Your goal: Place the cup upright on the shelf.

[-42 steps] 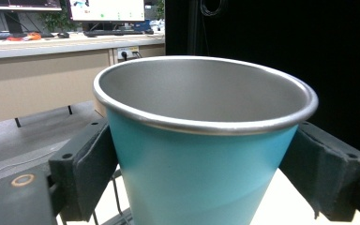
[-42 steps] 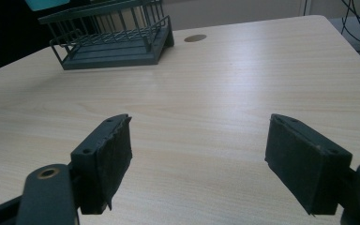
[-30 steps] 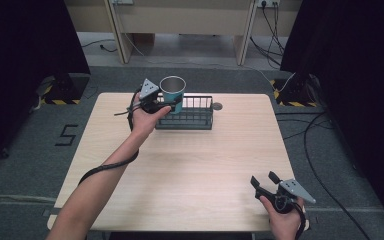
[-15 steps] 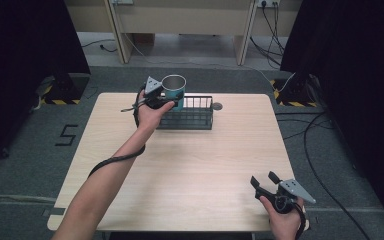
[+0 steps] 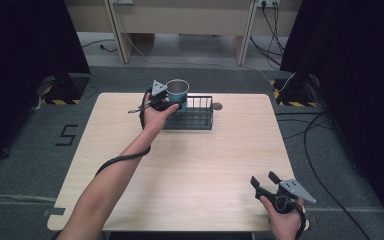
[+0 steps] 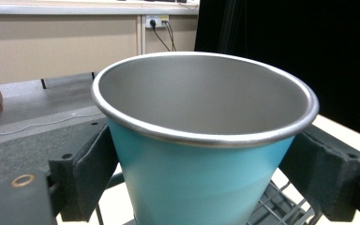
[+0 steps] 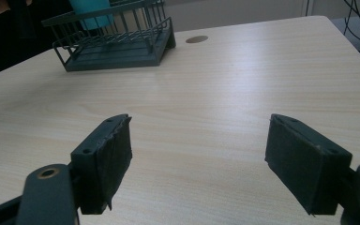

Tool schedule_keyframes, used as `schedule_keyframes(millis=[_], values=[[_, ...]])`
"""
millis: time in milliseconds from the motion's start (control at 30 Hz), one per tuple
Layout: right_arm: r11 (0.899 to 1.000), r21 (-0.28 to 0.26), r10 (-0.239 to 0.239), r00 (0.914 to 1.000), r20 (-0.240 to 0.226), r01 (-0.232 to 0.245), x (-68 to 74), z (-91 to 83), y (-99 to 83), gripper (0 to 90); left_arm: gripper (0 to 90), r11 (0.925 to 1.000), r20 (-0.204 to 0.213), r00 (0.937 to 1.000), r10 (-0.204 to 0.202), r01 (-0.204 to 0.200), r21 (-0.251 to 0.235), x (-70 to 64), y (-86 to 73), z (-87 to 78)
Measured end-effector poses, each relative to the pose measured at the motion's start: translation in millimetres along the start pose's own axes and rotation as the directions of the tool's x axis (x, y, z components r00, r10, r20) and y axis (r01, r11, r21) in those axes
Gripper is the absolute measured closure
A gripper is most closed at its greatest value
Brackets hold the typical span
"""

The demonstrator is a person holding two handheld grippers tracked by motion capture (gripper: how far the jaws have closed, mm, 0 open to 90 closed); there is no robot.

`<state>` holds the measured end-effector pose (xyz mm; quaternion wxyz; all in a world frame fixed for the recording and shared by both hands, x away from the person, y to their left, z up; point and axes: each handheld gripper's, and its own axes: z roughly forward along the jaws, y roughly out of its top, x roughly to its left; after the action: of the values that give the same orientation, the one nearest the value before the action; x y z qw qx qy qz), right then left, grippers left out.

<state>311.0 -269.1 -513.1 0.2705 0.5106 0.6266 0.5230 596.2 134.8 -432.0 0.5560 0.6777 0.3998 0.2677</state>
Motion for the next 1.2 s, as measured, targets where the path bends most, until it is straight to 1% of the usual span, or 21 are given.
schedule_keyframes(millis=[133, 200, 300, 333, 467, 600, 767, 867, 967, 1200], values=[[1.0, -0.001, -0.007, 1.0, 0.001, 0.007, -0.6, 0.1, 0.1, 23.7, 13.8, 0.9995, -0.001, 0.9999, 0.014, -0.014, 0.028, -1.0, -3.8, 2.6], [1.0, 0.002, 0.003, 1.0, -0.003, -0.003, 0.2, 0.2, 0.0, 23.7, 13.8, 0.9988, -0.008, 0.9998, 0.02, -0.02, 0.045, -0.9, -6.0, 3.6], [1.0, 0.0, -0.002, 1.0, -0.001, 0.002, 0.0, 0.1, 0.0, 23.7, 13.8, 0.9972, -0.006, 0.9992, 0.038, -0.038, 0.064, -1.7, -9.4, 5.1], [1.0, 0.001, -0.003, 1.0, -0.001, 0.003, 0.1, 0.2, 0.0, 23.7, 13.8, 0.9972, -0.004, 0.9994, 0.034, -0.034, 0.067, -1.8, -10.3, 5.3], [1.0, 0.001, -0.005, 1.0, -0.001, 0.005, 0.1, 0.2, 0.0, 23.7, 13.8, 0.9975, -0.002, 0.9997, 0.023, -0.023, 0.067, -1.9, -11.1, 6.0], [1.0, -0.001, -0.002, 1.0, -0.001, 0.002, 0.3, 0.0, 0.0, 23.7, 14.0, 0.9963, 0.004, 0.9994, 0.034, -0.034, 0.078, -2.3, -12.1, 6.1], [1.0, 0.0, -0.003, 1.0, -0.001, 0.003, 0.1, 0.1, 0.0, 23.7, 13.8, 0.9963, -0.002, 0.9997, 0.025, -0.025, 0.083, -1.7, -11.7, 4.8], [1.0, 0.001, -0.003, 1.0, -0.001, 0.003, 0.1, 0.1, 0.0, 23.6, 13.7, 0.9954, -0.001, 0.9994, 0.036, -0.036, 0.089, -1.9, -11.8, 3.1], [1.0, 0.002, 0.0, 1.0, -0.001, 0.0, 0.1, 0.2, 0.0, 23.7, 14.0, 0.9949, -0.011, 0.9992, 0.04, -0.039, 0.094, -2.6, -11.6, -0.3], [1.0, 0.003, 0.0, 1.0, 0.0, 0.0, 0.3, 0.2, 0.0, 23.7, 14.2, 0.9945, -0.015, 0.9973, 0.073, -0.071, 0.077, -4.2, -8.7, -11.5]])
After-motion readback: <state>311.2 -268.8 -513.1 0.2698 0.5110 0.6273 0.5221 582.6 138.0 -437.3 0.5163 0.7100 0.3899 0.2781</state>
